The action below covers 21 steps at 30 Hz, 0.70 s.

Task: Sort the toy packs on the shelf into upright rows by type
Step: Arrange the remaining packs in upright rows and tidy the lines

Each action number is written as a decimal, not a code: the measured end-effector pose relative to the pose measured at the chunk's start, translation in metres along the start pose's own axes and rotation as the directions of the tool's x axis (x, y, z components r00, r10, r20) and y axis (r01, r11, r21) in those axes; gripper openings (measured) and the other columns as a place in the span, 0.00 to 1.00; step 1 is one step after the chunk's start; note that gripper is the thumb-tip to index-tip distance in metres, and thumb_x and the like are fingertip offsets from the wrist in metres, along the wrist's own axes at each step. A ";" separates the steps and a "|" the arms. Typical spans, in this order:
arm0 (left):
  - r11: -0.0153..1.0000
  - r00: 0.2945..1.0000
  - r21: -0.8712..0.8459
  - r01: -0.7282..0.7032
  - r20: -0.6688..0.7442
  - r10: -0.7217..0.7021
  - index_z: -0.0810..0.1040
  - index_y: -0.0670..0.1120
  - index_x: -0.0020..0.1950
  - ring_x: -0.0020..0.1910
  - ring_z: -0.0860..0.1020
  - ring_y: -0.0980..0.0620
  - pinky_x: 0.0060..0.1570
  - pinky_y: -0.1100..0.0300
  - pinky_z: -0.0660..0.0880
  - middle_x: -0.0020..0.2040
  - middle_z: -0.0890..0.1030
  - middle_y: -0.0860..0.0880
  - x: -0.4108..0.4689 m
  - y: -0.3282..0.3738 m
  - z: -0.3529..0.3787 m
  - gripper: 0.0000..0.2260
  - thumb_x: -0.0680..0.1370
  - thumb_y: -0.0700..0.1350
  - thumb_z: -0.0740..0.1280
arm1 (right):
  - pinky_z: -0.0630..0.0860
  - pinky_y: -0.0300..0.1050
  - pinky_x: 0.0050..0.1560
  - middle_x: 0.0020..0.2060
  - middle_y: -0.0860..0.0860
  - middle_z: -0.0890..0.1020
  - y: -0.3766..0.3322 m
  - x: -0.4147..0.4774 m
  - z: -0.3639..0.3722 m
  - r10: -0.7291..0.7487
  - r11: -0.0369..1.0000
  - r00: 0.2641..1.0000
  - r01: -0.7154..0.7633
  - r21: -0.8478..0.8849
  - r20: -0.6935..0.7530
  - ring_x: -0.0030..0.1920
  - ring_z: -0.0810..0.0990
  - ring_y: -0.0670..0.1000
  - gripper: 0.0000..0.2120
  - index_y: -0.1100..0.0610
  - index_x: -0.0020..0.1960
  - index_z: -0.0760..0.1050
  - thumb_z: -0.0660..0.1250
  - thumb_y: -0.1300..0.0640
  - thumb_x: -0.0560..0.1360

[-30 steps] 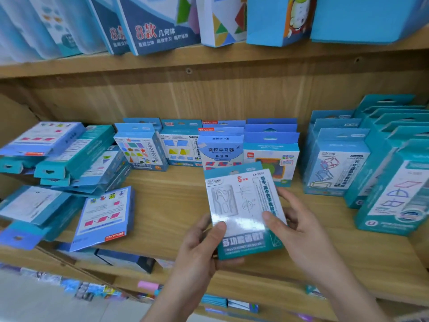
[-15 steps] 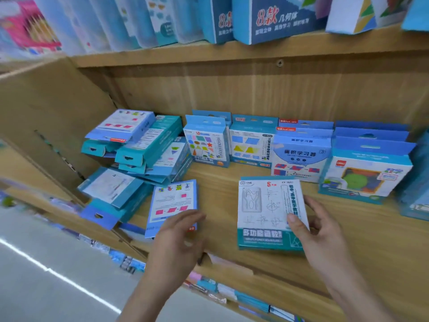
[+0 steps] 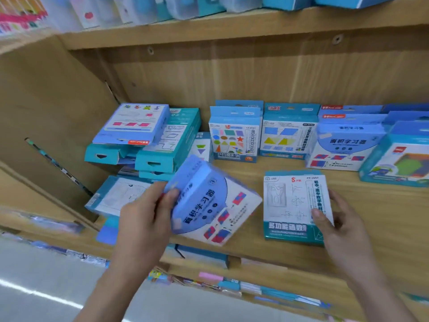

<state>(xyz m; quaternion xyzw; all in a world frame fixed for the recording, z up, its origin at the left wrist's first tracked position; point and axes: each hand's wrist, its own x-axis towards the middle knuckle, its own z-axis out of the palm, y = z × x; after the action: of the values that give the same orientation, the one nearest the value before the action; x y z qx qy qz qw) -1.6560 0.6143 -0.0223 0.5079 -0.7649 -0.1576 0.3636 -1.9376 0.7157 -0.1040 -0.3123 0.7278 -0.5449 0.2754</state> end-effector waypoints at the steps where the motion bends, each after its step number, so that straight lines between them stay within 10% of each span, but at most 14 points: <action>1: 0.983 0.994 -0.154 0.105 0.038 -0.100 0.72 0.49 0.36 0.30 0.74 0.51 0.29 0.62 0.70 0.28 0.76 0.47 0.011 -0.003 -0.001 0.11 0.76 0.52 0.60 | 0.78 0.44 0.39 0.43 0.52 0.84 0.004 -0.001 0.002 0.002 1.000 1.000 -0.002 -0.008 -0.012 0.44 0.83 0.54 0.23 0.45 0.69 0.66 0.65 0.58 0.77; 5: 0.870 0.954 -0.396 0.295 0.175 -0.244 0.81 0.50 0.43 0.42 0.81 0.42 0.42 0.42 0.76 0.39 0.85 0.48 0.038 -0.012 0.004 0.09 0.79 0.49 0.64 | 0.77 0.38 0.43 0.48 0.49 0.83 0.010 -0.003 0.008 -0.016 0.999 1.000 0.015 -0.052 -0.027 0.46 0.82 0.51 0.22 0.46 0.68 0.68 0.64 0.60 0.77; 17: 0.935 0.926 -0.281 0.218 0.363 -0.107 0.81 0.50 0.43 0.35 0.81 0.51 0.31 0.63 0.72 0.37 0.84 0.50 0.047 0.007 0.032 0.08 0.79 0.42 0.64 | 0.71 0.37 0.46 0.52 0.47 0.80 0.010 -0.001 -0.029 -0.040 0.972 0.999 0.034 -0.233 -0.019 0.53 0.77 0.50 0.17 0.50 0.66 0.70 0.60 0.63 0.79; 21: 0.957 0.922 -0.260 0.129 0.386 -0.019 0.80 0.49 0.42 0.36 0.79 0.47 0.29 0.64 0.67 0.37 0.82 0.47 0.054 0.026 0.052 0.08 0.79 0.42 0.64 | 0.73 0.51 0.55 0.55 0.48 0.80 0.010 0.001 -0.054 -0.028 0.942 0.998 0.006 -0.334 -0.061 0.57 0.77 0.56 0.20 0.46 0.67 0.69 0.59 0.63 0.78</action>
<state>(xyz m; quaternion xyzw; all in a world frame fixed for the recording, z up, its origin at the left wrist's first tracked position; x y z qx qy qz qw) -1.7218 0.5711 -0.0205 0.4399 -0.7707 -0.3733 0.2704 -1.9801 0.7505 -0.1001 -0.3430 0.8154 -0.4257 0.1902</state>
